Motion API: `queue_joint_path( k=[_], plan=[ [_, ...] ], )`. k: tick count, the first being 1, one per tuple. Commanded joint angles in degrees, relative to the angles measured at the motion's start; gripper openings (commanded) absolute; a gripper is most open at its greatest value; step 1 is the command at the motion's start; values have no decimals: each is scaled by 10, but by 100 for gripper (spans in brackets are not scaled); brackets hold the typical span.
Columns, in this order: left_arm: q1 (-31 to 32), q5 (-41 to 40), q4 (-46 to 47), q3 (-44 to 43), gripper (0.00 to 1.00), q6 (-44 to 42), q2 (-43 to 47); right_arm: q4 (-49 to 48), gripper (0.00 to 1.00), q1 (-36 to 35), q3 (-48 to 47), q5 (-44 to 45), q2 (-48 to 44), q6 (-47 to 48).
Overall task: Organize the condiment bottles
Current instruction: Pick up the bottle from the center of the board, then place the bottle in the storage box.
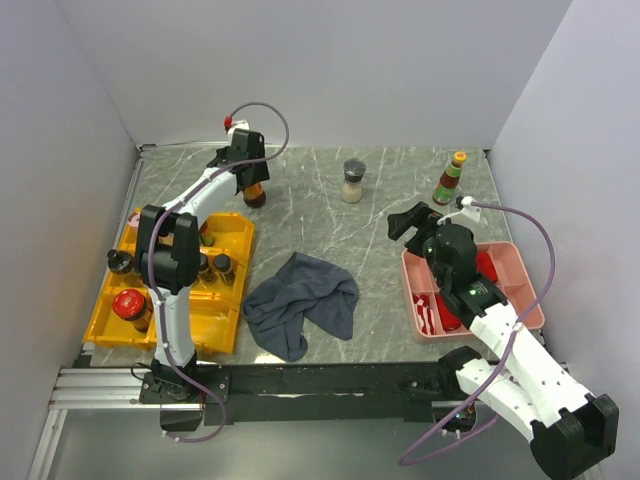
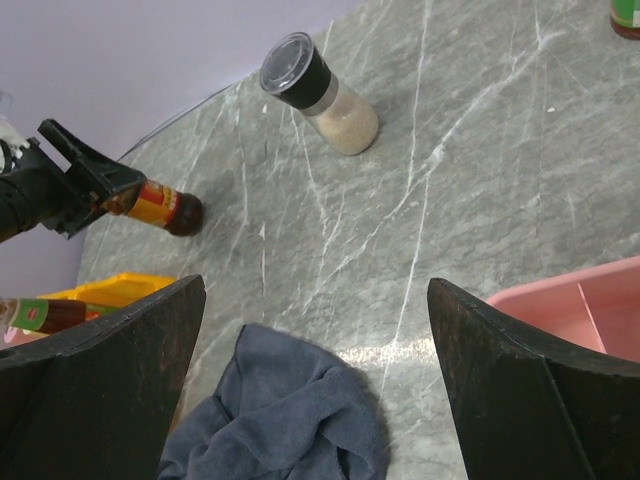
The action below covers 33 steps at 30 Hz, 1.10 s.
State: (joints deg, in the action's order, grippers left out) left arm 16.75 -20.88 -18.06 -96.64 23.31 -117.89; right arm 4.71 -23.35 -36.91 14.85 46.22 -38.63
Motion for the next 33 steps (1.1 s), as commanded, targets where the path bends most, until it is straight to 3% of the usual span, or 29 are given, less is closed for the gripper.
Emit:
queue_joint_path(
  k=[1,25,33],
  plan=[
    [5,-66,-1,-67,1,46,73,-26,100,2,0,-7,5,9],
    [4,-360,-220,-83,1,204,290,-23,100,1,3,-11,-15,8],
    [-64,-345,-289,-16,1,248,368,-20,100,0,2,-13,-14,8]
  ],
)
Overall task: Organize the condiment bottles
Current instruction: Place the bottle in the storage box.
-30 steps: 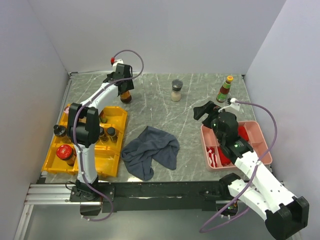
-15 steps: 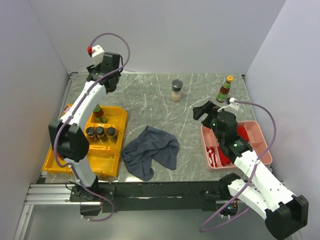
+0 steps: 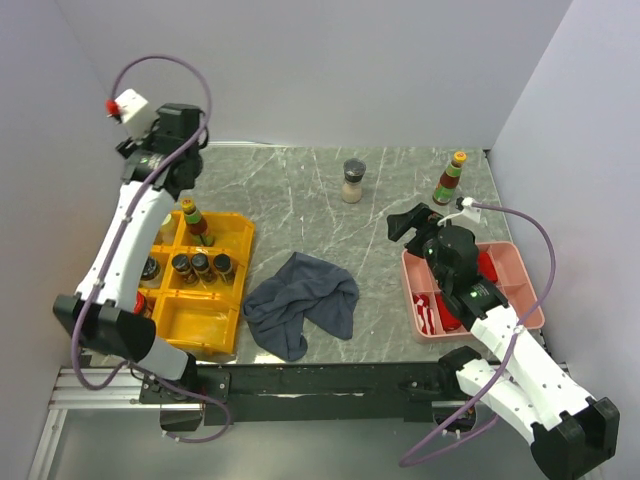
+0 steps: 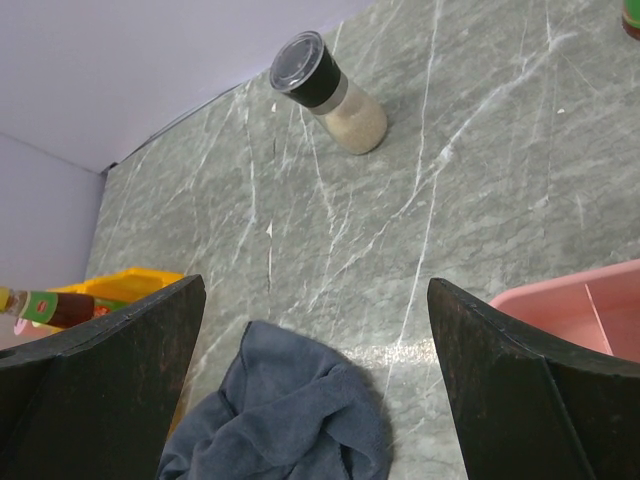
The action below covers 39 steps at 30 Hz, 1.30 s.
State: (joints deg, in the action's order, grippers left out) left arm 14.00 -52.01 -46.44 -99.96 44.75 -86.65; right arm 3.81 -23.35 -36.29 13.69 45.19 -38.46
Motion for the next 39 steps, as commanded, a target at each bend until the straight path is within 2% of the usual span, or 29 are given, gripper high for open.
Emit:
queue_joint_path(
  k=[1,14,30,36,39],
  plan=[
    [-40,-53,-10,25,1,34,62,-8,100,1,-5,-1,-4,7],
    [-99,-100,-84,80,1,39,137,-17,100,1,0,-8,-5,7],
    [-201,-104,-73,238,1,0,273,-14,100,1,-4,-2,5,7],
    [-231,-86,-85,303,1,35,312,-21,100,2,-1,-15,8,6],
    [-239,-107,-125,321,1,103,322,-21,100,2,-2,-18,10,6]
  ],
)
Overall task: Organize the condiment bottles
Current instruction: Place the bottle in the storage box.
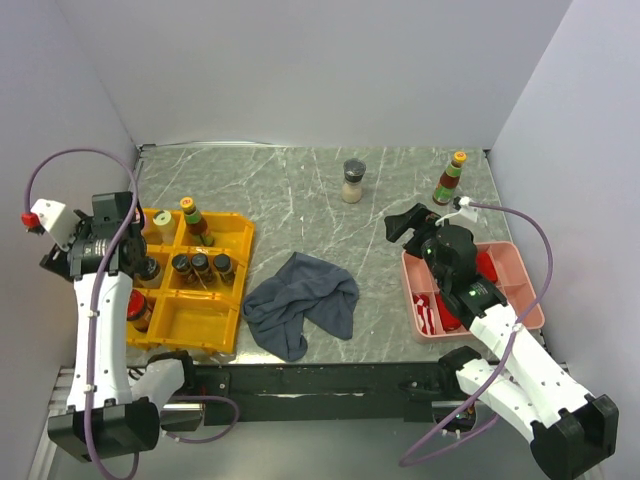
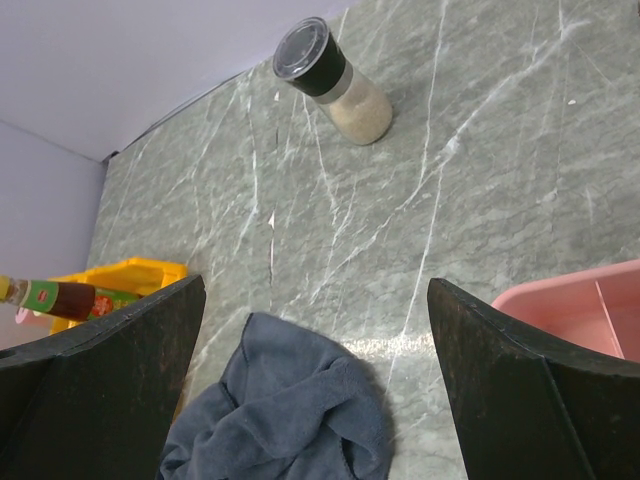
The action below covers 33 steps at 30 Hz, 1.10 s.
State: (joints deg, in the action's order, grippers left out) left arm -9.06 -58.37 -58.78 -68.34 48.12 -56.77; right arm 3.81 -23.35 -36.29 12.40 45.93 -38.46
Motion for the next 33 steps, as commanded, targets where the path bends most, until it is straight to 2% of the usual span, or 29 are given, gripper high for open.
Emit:
queue_joint_path(
  k=[1,10,15,26,33],
  plan=[
    [-10,-47,-8,10,1,85,25,-21,100,2,-1,-6,2,6],
    [-17,-107,-84,36,1,216,14,-20,100,2,-2,1,0,8],
    [-21,-131,-85,57,1,254,3,-19,100,0,-3,2,3,9],
    [-25,-126,-135,62,1,359,-35,-19,100,0,-4,0,5,8],
    [-26,-107,-118,84,1,395,-39,-14,100,2,-4,3,-4,8]
  ],
)
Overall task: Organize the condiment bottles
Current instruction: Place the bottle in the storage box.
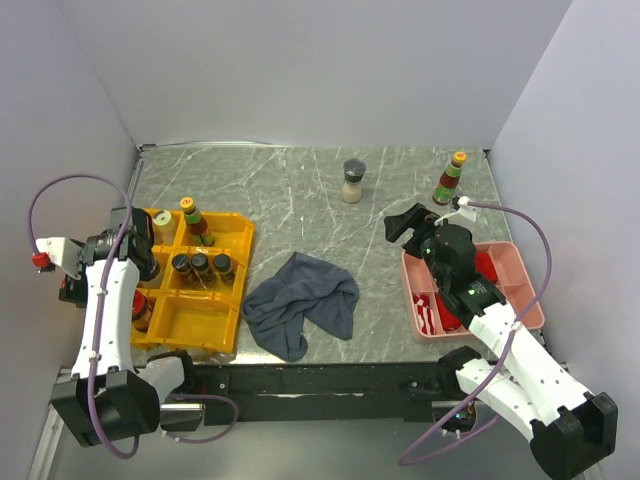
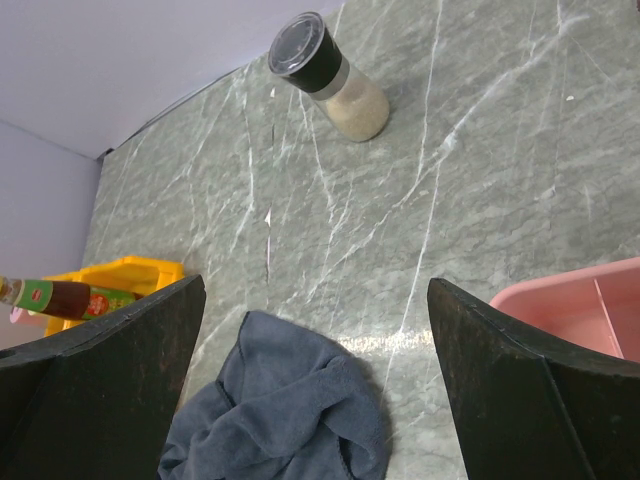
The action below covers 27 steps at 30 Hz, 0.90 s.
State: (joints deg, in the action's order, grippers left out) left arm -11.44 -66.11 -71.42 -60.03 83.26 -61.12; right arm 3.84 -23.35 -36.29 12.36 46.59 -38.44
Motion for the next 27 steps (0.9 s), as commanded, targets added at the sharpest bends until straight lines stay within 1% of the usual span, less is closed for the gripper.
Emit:
queue_joint_path(
  k=[1,2,3,4,6,8,12,18,27],
  plan=[
    [-3,-31,2,-1,1,52,2,-14,100,1,-3,4,-13,8],
    [-3,-31,-6,-3,1,66,-3,-14,100,1,-2,4,-14,8],
    [-3,-31,-21,-10,1,101,-16,-15,100,1,0,2,-16,8],
    [-3,-33,-48,-14,1,118,-24,-15,100,1,0,3,-15,8],
    [-2,-36,-71,-23,1,152,-48,-13,100,1,-2,3,-16,9],
    [-3,-33,-72,-23,1,153,-62,-11,100,2,-3,4,-16,9],
    [-3,-22,-72,-3,1,183,-81,-12,100,2,-2,4,-17,9],
    [-7,-29,-72,18,2,205,-108,-13,100,2,-2,3,-15,9],
    [-18,-22,-72,16,5,226,-154,-8,100,1,-4,7,-16,12]
  ],
)
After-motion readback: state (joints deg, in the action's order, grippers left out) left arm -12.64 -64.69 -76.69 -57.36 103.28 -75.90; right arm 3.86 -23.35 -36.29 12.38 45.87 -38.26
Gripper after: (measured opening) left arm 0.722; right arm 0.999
